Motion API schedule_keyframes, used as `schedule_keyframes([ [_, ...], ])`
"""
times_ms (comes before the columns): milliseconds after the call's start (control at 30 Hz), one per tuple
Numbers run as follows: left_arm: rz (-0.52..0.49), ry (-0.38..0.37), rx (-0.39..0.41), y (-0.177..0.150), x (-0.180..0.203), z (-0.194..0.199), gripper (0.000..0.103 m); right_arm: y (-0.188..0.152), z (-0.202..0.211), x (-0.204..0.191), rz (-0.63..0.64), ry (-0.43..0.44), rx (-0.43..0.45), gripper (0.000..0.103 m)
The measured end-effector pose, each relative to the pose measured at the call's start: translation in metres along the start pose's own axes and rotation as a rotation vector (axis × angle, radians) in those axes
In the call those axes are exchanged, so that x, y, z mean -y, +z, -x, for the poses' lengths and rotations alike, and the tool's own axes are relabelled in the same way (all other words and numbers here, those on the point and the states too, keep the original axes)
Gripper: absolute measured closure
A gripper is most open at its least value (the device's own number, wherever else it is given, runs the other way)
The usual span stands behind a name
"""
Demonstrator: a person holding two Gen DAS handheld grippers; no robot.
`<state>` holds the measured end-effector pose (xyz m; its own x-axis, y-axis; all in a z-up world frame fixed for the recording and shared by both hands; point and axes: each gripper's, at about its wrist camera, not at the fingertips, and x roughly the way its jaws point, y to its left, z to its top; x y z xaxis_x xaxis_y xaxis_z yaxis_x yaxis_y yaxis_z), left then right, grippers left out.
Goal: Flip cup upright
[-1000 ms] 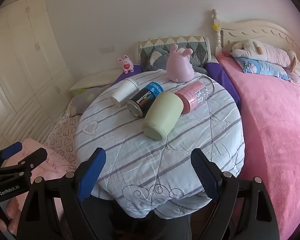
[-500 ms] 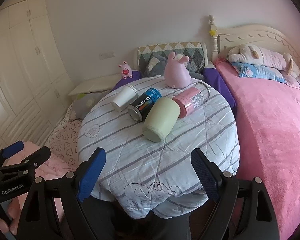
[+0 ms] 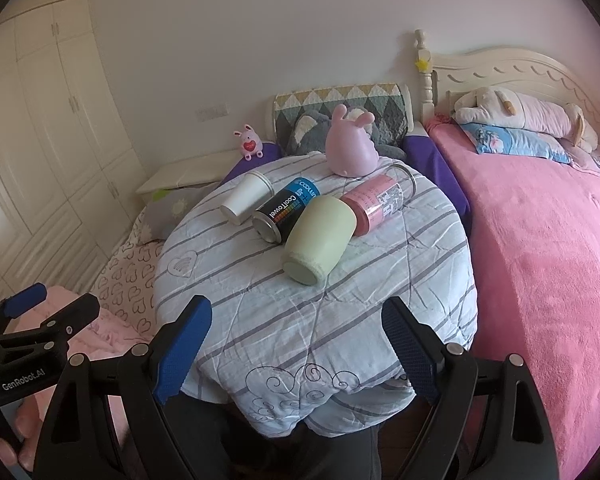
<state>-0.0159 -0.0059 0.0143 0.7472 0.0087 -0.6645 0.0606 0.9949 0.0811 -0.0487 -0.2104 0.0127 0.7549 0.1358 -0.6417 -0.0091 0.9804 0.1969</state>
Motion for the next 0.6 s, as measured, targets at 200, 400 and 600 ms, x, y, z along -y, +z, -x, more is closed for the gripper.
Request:
schedule_keyframes([
  [200, -0.003, -0.001, 0.000, -0.001, 0.002, 0.001, 0.000, 0.000, 0.000, 0.000, -0.001, 0.000, 0.000, 0.015],
  [400, -0.020, -0.007, -0.008, 0.005, 0.013, -0.001, 0.000, 0.001, -0.001, 0.003, -0.007, 0.001, -0.002, 0.015],
  [600, -0.049, -0.019, -0.029, 0.018, 0.027, -0.019, 0.000, 0.004, -0.010, 0.016, -0.025, 0.005, -0.014, 0.015],
])
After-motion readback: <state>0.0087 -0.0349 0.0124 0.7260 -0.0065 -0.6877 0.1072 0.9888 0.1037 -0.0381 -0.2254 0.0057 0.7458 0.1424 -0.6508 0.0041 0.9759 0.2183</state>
